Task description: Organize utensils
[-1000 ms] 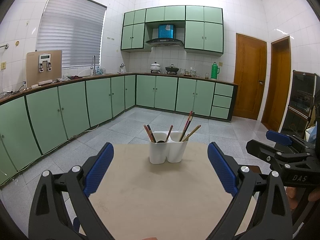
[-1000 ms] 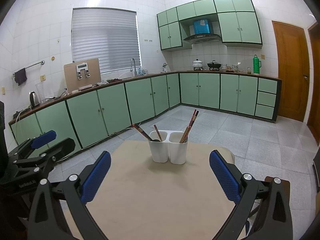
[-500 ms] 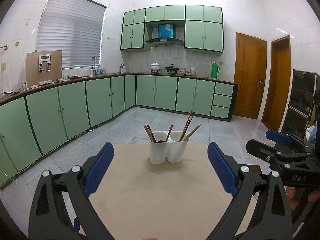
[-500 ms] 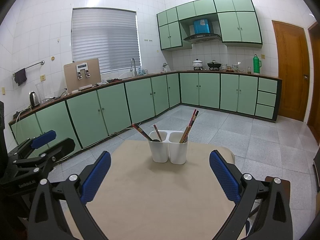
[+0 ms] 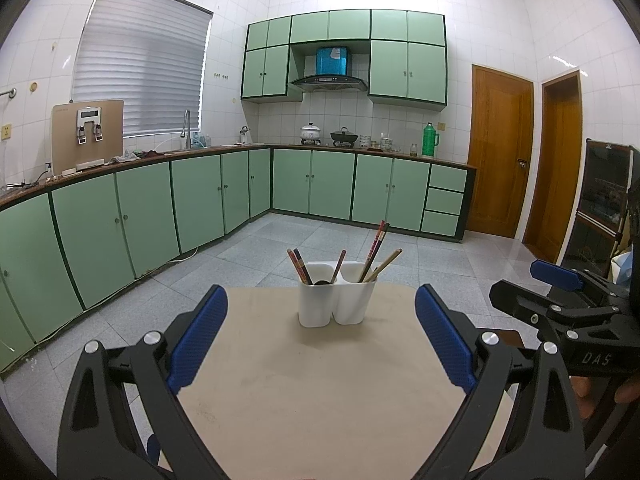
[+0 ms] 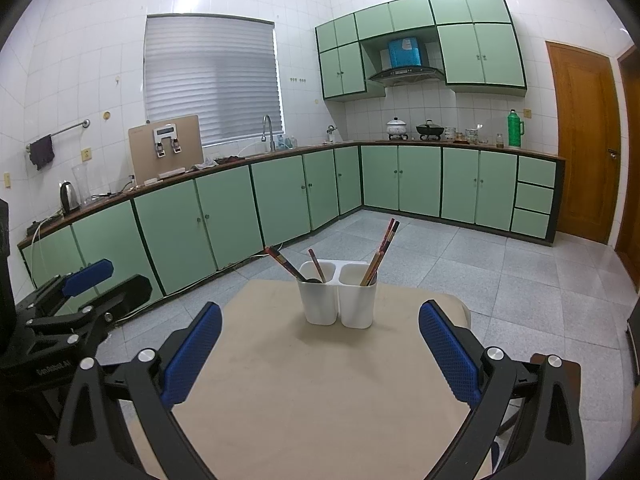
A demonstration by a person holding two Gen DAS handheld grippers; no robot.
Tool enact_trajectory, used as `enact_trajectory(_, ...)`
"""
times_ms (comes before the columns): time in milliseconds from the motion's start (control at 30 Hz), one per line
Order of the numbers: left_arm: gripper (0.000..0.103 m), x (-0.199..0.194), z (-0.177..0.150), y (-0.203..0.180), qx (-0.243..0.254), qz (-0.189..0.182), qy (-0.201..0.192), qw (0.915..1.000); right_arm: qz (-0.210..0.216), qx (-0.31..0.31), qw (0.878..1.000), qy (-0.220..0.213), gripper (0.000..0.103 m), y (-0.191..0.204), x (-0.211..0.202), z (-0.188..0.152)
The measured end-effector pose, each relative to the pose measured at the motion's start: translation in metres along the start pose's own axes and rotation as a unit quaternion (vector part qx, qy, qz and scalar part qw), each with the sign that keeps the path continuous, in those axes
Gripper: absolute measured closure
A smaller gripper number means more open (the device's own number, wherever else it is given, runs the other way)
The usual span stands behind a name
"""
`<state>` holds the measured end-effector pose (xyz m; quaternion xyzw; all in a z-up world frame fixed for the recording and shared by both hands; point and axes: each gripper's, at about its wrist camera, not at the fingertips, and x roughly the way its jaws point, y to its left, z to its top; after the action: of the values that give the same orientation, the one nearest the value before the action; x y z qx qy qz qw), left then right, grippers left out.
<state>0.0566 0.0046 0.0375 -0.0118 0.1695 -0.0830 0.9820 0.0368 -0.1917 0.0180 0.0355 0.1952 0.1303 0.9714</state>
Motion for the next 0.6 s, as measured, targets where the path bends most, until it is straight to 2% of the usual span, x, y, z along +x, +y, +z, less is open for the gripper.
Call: enact_trajectory(600, 0.011, -0.0007, -0.0012, 0.0003, -0.001, 0.000, 0.003, 1.0000, 0.000, 0.001, 1.000, 0.004, 0.006, -0.0083, -0.0004, 0.0008)
